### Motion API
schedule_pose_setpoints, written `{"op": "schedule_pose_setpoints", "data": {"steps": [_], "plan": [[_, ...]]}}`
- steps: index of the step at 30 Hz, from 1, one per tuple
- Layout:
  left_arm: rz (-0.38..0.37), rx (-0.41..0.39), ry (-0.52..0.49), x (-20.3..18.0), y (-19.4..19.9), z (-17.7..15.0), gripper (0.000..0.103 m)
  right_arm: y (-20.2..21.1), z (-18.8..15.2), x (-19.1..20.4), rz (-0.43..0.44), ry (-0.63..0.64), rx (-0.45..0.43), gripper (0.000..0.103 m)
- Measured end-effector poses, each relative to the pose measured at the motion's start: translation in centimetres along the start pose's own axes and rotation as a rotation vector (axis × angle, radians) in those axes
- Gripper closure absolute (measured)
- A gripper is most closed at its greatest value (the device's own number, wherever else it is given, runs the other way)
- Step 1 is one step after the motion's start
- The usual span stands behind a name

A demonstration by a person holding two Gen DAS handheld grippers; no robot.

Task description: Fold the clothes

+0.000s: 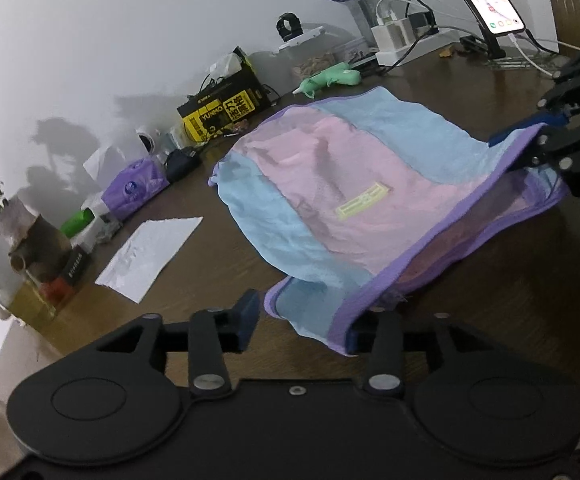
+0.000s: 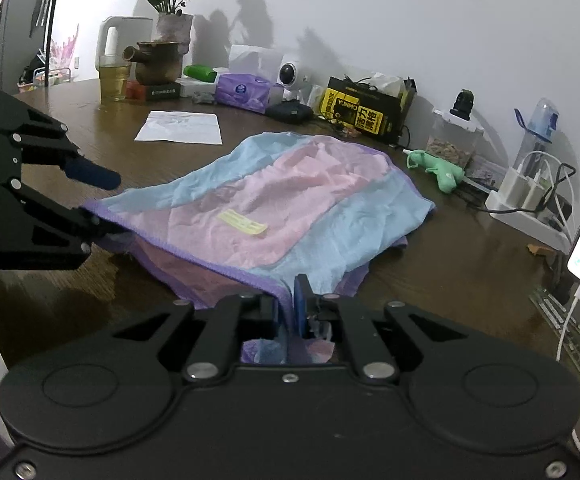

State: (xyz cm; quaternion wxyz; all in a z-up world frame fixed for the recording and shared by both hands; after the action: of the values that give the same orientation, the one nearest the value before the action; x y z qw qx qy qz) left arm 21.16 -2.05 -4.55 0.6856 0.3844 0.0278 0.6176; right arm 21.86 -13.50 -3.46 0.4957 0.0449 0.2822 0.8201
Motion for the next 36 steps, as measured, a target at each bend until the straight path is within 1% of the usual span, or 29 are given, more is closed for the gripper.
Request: {"op": "schedule_pose_setpoints", "data": {"steps": [4,5,6,7,8,9,11,14,17,19,21,22,23,24,27,29,31,32,34,35,36], "plan": [[-0.007,-0.014,-0.024,-0.1,-0.5,0.4,0.055,0.1,-0.2,0.0,-0.003,-0.009,0.003,0.094],[-0.014,-0.018,-0.024,-0.2,-0.5,0.5,0.061,0.1,-0.2,-0.1,-0.003,-0.01,0.0,0.094],[-0.02,-0.021,-0.021,-0.3,-0.4,0.5,0.079,0.1,-0.2,-0.2,-0.004,-0.012,-0.001,0.094],[-0.026,-0.024,-0.017,-0.4,-0.4,0.5,0.085,0.1,-0.2,-0.2,-0.006,-0.012,-0.001,0.094],[-0.032,-0.027,-0.014,-0.4,-0.3,0.5,0.09,0.1,-0.3,-0.2,-0.01,-0.013,0.001,0.094],[-0.033,-0.032,-0.002,-0.4,-0.2,0.5,0.094,0.0,-0.3,-0.2,-0.014,-0.013,0.004,0.091],[-0.027,-0.051,0.04,0.2,-0.1,0.7,0.097,-0.2,-0.7,-0.2,-0.021,-0.012,0.024,0.081],[-0.012,-0.09,0.112,1.7,0.4,1.8,0.099,-0.3,-1.0,0.0,-0.018,-0.009,0.035,0.08],[-0.003,-0.139,0.14,3.1,1.0,3.2,0.1,-0.2,-0.9,0.5,-0.016,0.023,0.015,0.077],[0.001,-0.178,0.154,3.8,1.6,4.1,0.1,-0.1,-0.5,0.9,-0.016,0.051,-0.004,0.077],[0.015,-0.218,0.154,4.5,2.2,5.2,0.1,-0.3,0.1,1.2,-0.025,0.081,-0.025,0.079],[0.024,-0.239,0.15,4.8,2.5,5.7,0.1,-0.4,0.4,1.4,-0.029,0.096,-0.036,0.09],[0.039,-0.264,0.143,5.2,3.0,6.5,0.1,-0.5,0.7,1.5,-0.034,0.111,-0.047,0.099],[0.055,-0.292,0.138,5.7,3.6,7.3,0.1,-0.4,1.2,1.6,-0.047,0.122,-0.067,0.099],[0.07,-0.379,0.129,7.1,5.7,10.3,0.1,1.0,4.3,0.1,-0.144,0.125,-0.174,0.099],[0.048,-0.427,0.136,7.3,6.7,12.3,0.1,2.0,6.7,-1.8,-0.221,0.119,-0.241,0.099],[0.013,-0.457,0.164,6.9,7.0,14.2,0.1,3.0,9.1,-4.0,-0.297,0.119,-0.293,0.099],[-0.007,-0.465,0.189,6.5,6.8,15.0,0.1,3.3,10.7,-5.3,-0.345,0.13,-0.319,0.099],[-0.059,-0.477,0.276,5.6,6.4,16.2,0.1,3.4,13.7,-7.3,-0.425,0.171,-0.352,0.099],[-0.094,-0.48,0.343,5.3,6.3,16.4,0.1,3.3,15.0,-7.9,-0.454,0.191,-0.363,0.099],[-0.135,-0.479,0.428,5.0,6.3,16.3,0.1,3.1,17.1,-8.4,-0.481,0.227,-0.384,0.099]]}}
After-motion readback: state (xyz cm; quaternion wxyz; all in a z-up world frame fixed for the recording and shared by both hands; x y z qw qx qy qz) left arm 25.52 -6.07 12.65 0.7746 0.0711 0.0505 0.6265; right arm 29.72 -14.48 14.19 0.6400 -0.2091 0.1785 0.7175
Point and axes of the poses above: each gripper's, at about its wrist camera, not at the fingertips, and y roughly against the way its jaws point, x to its left, z to its top, the point moved 3 cm from there along -y, roughly the way its jaws point, and after that the axes turned 2 degrees about y, right-handed, at the moved point
